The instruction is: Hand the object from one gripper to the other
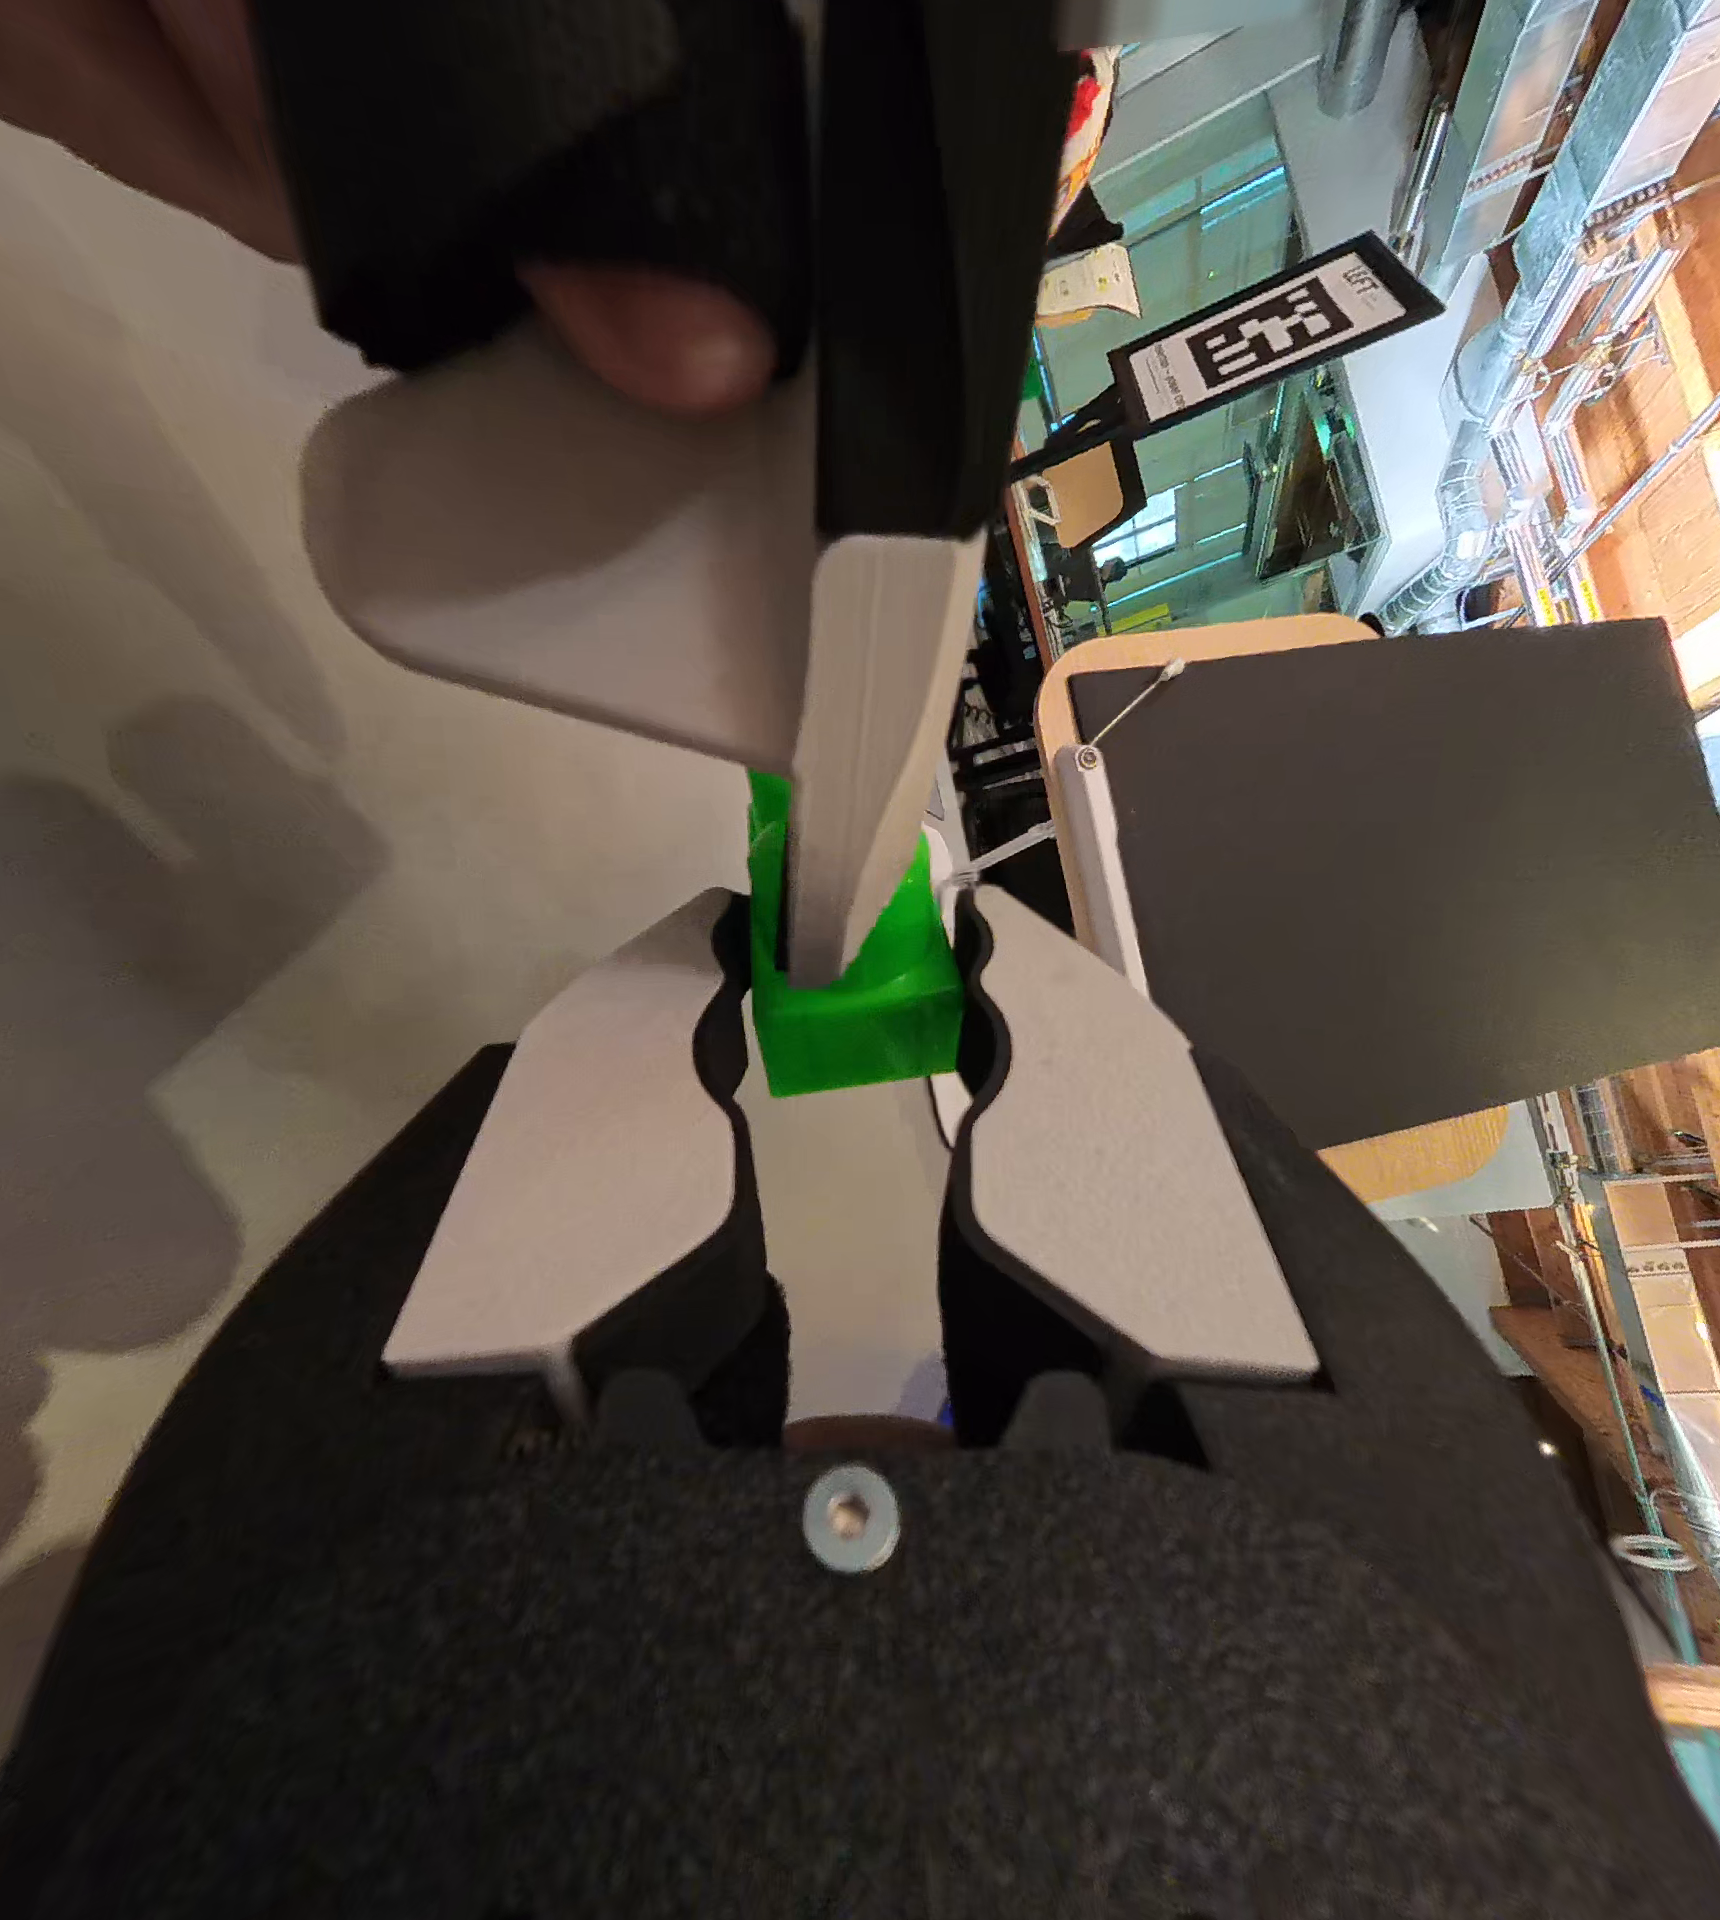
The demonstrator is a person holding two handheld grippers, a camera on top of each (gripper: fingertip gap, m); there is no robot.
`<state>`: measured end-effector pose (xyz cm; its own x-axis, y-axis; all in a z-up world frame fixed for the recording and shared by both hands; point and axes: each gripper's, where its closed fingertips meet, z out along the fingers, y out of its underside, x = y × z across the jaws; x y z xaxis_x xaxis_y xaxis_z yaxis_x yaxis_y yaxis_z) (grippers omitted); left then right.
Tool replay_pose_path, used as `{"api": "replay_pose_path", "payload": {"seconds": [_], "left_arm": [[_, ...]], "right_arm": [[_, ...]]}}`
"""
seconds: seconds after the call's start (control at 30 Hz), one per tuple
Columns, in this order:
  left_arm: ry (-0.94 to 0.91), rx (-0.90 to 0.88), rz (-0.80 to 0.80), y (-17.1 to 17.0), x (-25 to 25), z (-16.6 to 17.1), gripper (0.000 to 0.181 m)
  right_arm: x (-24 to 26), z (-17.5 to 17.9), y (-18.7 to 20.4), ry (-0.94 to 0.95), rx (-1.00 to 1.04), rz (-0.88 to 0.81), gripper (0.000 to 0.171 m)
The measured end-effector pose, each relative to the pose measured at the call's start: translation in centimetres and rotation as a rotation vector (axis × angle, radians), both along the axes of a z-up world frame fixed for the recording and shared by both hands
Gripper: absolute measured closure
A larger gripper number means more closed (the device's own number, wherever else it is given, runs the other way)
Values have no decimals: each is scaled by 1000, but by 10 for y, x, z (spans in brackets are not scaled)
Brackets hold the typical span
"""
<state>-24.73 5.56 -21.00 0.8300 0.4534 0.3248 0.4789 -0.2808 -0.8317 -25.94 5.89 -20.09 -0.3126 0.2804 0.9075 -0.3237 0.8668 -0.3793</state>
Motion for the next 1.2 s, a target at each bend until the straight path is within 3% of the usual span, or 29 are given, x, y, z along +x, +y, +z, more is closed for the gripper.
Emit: {"api": "replay_pose_path", "payload": {"seconds": [0.07,0.2,0.33,0.43,0.53,0.7,0.83,1.03,1.2], "left_arm": [[-1,21,-13,1,3,2,118],[22,1,-18,-1,3,-2,118],[50,-11,-4,-13,-9,-5,119],[161,-86,41,-35,-28,-8,119],[321,-169,33,-48,-36,-7,118],[583,-312,-56,-44,-26,-7,118],[755,-378,-139,-30,-7,-5,118],[926,-490,-232,-12,16,-14,118],[958,-417,-278,-6,32,-3,118]], "right_arm": [[0,-1,0,14,25,-7,134],[2,-5,-1,-22,-4,9,134],[3,-16,7,-114,-72,-11,118],[-9,-15,31,-123,-133,-102,114],[-20,-24,44,-293,-280,-169,110],[13,-18,2,-892,-825,152,109],[21,-1,-3,-1212,-1128,318,106],[35,6,-15,-1357,-1190,456,122],[46,15,-11,-1505,-1245,623,158]]}}
